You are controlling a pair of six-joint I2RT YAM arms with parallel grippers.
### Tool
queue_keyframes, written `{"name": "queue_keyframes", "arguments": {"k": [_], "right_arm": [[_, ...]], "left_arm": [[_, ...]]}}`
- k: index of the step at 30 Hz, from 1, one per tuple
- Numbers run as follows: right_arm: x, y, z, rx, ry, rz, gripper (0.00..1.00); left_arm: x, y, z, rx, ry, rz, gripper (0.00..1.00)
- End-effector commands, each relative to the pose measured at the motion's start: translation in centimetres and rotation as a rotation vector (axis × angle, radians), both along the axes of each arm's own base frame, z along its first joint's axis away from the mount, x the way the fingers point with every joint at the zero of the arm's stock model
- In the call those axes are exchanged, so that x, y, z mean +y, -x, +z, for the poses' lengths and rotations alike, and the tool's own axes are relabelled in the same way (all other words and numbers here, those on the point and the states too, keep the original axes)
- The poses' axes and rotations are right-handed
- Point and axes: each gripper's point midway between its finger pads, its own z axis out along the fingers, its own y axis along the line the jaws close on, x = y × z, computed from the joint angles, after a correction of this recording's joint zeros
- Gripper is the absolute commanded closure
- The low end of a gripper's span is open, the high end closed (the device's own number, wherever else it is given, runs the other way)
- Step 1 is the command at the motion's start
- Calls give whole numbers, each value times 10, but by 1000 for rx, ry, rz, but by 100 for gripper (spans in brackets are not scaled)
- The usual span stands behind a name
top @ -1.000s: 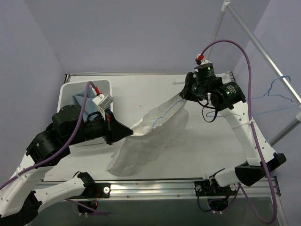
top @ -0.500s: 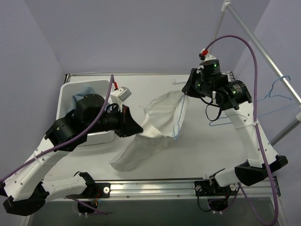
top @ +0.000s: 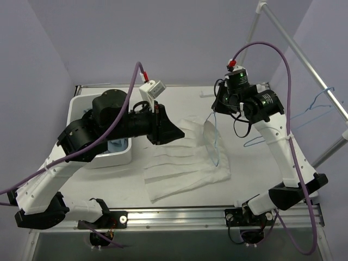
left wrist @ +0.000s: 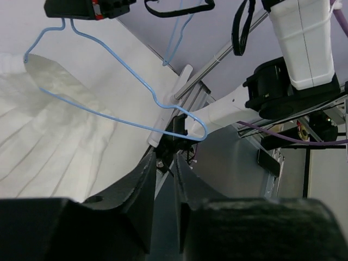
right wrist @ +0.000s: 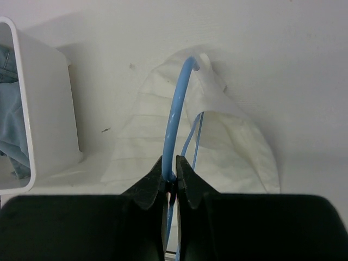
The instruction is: Remove the skirt from the hanger
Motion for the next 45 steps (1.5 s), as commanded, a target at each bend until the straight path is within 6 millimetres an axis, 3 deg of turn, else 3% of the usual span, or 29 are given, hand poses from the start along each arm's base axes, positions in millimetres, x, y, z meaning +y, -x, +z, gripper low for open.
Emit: {"name": "queue_keyframes", "arguments": {"k": [1, 4, 7, 15, 24, 28, 36, 45], "right_arm": [[-3, -6, 11, -32, -2, -63, 100], [-4, -9, 8, -25, 13, -112, 100], [-6, -13, 2, -28, 60, -156, 100], [5, -17, -3, -15, 64, -157, 100], [10, -15, 2, -18, 48, -162, 100], [14, -13, 4, -18, 43, -158, 100], [20, -10, 6, -25, 39, -151, 100], [21, -7, 11, -36, 29, -152, 100]], "left_arm": [[-19, -4, 0, -5, -15, 21, 75], [-28, -6, -13, 2, -77, 85, 78], [-33, -6, -12, -7, -103, 114, 78], [-38, 0, -23, -27, -217, 164, 62], [-51, 8, -51, -16, -330, 183, 62], [-47, 6, -62, -17, -410, 223, 61], [-57, 9, -60, -47, -423, 220, 60], [-39, 4, -75, -42, -519, 289, 60]]}}
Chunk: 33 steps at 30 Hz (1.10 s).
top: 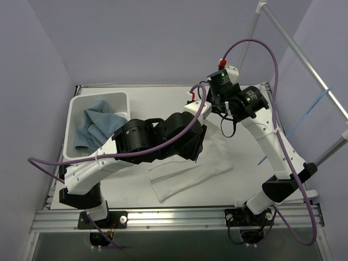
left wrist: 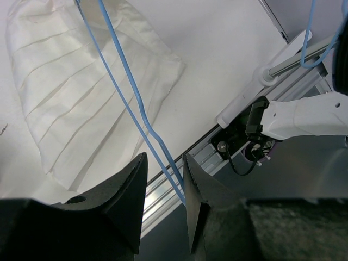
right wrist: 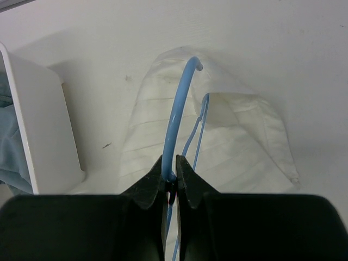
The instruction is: Remove the skirt from the hanger
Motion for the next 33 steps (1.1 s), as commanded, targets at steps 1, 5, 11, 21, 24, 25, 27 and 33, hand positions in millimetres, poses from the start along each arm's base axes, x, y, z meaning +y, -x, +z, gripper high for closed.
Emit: {"name": "queue_keyframes", "arguments": {"k": [1, 5, 11, 21, 24, 25, 27, 33], "right_arm": [[-4, 1, 16, -38, -8, -29, 100], [-1, 1, 20, -42, -23, -24, 100], [0, 3, 26, -45, -37, -14, 100], [-4, 5, 28, -47, -34, -13, 100], [-4, 6, 26, -41, -30, -7, 100], [-4, 7, 26, -41, -31, -6, 100], [-5, 8, 26, -38, -24, -1, 100], [-15, 11, 33, -42, 5, -13, 100]], "left_arm": [[15, -3, -2, -9, -49, 47, 59], [11, -2, -11, 6, -85, 40, 60], [14, 0, -26, -1, -191, 49, 64], [37, -4, -36, -20, -277, 124, 65], [44, -6, -35, -30, -285, 145, 65], [46, -6, -38, -29, -297, 148, 65], [51, -6, -38, -30, -296, 160, 65], [61, -5, -46, -19, -322, 186, 64]]}}
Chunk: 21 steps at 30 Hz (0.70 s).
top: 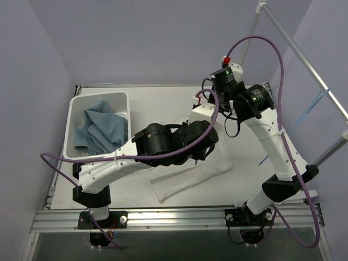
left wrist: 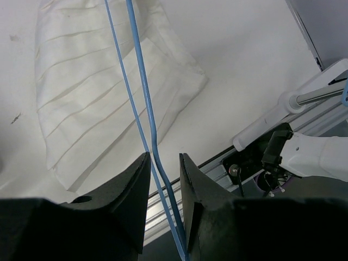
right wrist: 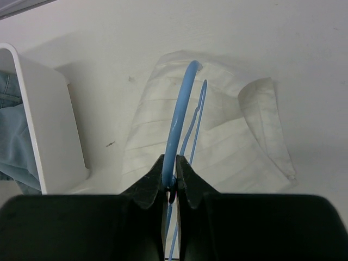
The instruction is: Remove the skirt from the hanger
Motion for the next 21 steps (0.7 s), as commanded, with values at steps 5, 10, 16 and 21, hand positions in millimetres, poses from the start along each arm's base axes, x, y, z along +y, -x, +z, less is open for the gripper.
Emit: {"name": "queue_keyframes", "arguments": {"k": [5, 10, 16, 21], "right_arm": [[-13, 9, 31, -43, 3, -7, 100], [-16, 16, 32, -42, -1, 0, 100], [-20, 24, 24, -24, 9, 13, 100], [-14, 29, 28, -46, -10, 78, 54]], "left_arm": [[82, 10, -25, 34, -276, 56, 64], [88, 6, -24, 20, -286, 68, 64], [93, 0, -21, 14, -285, 85, 98], [101, -3, -17, 7, -281, 89, 98]]}}
